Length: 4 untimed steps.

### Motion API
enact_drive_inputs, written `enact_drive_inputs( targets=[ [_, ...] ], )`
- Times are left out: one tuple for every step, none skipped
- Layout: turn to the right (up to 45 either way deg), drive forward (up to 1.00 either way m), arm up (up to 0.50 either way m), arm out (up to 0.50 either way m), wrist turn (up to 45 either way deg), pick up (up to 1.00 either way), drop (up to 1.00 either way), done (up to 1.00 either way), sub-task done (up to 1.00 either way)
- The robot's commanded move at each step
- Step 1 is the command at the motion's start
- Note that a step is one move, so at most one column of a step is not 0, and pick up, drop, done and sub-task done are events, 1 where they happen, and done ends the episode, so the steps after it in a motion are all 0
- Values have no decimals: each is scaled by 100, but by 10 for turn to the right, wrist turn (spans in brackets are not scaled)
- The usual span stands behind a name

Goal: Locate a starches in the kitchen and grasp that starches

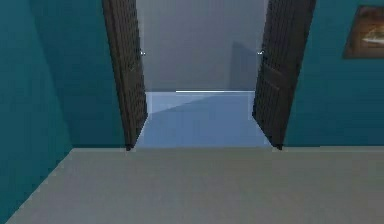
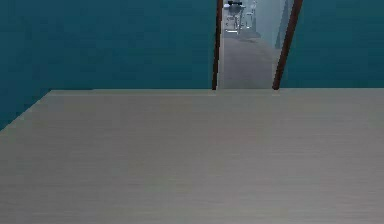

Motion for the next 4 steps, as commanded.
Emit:
enact_drive_inputs(
  targets=[
    [-30,0,0,0,0,0,0,0,0],
    [0,100,0,0,0,0,0,0,0],
    [0,100,0,0,0,0,0,0,0],
    [0,100,0,0,0,0,0,0,0]
  ],
)
